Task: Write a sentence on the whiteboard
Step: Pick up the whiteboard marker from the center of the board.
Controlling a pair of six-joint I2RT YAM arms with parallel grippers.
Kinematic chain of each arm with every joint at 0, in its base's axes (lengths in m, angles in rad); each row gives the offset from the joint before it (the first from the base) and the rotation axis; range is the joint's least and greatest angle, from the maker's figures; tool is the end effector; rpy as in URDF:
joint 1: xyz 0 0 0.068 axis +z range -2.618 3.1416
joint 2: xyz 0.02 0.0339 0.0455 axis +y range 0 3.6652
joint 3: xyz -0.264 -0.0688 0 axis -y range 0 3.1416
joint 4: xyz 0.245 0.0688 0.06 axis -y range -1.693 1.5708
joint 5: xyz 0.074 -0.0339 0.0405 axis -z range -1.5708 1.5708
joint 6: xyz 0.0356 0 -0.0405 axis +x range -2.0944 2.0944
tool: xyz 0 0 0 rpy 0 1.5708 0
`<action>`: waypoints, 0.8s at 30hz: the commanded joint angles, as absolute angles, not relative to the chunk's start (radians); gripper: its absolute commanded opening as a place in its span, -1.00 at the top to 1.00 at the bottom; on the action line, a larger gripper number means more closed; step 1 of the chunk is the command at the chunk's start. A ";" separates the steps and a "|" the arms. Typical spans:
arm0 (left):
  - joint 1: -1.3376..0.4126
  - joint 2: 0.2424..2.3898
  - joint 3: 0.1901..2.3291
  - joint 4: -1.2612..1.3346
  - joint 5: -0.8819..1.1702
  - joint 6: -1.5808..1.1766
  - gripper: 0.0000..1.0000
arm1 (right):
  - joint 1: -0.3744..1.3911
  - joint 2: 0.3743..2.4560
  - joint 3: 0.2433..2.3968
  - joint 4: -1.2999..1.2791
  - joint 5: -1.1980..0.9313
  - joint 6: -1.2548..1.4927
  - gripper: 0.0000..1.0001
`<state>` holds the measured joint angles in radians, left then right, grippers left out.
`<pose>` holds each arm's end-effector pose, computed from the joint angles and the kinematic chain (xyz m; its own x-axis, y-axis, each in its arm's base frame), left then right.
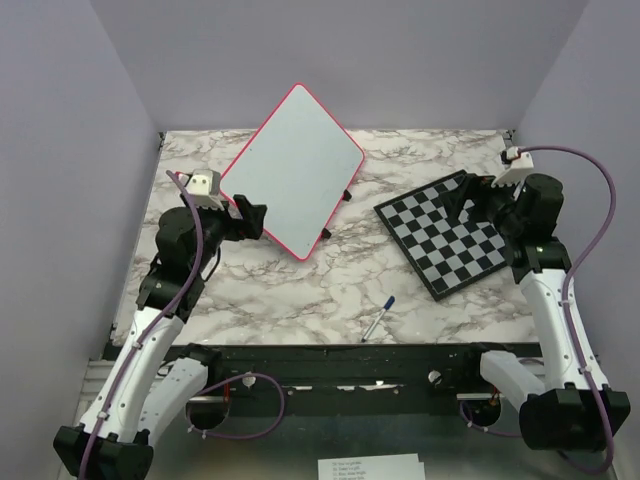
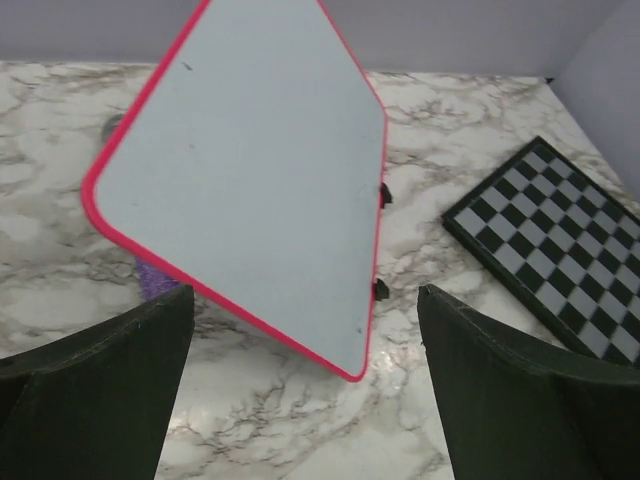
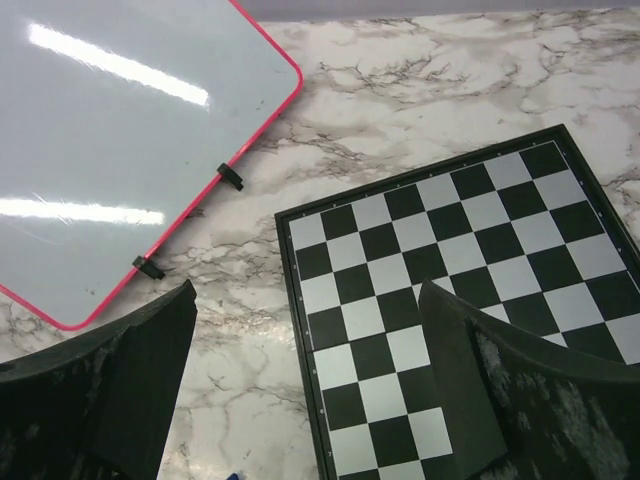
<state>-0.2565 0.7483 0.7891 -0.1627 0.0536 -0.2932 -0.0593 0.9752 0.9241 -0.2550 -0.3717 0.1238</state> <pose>0.1713 -0.0469 0.3497 -0.2007 -0.2457 -0.9483 0.2578 0.9207 -0.2931 0.2222 -0.0002 0.3472 -0.3344 0.1351 -0.9327 -0.2511 0.9411 0.2264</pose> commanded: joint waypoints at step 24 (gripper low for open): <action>-1.238 1.495 1.063 -0.316 -0.245 -0.597 -0.40 | -0.094 0.934 0.847 -0.341 -0.663 -0.279 -1.00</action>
<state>-1.1740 1.3525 0.9226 -0.2943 -0.1688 -0.5770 -0.0750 0.9234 0.8200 -0.3111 -0.6922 -0.2623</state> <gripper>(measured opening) 0.742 0.998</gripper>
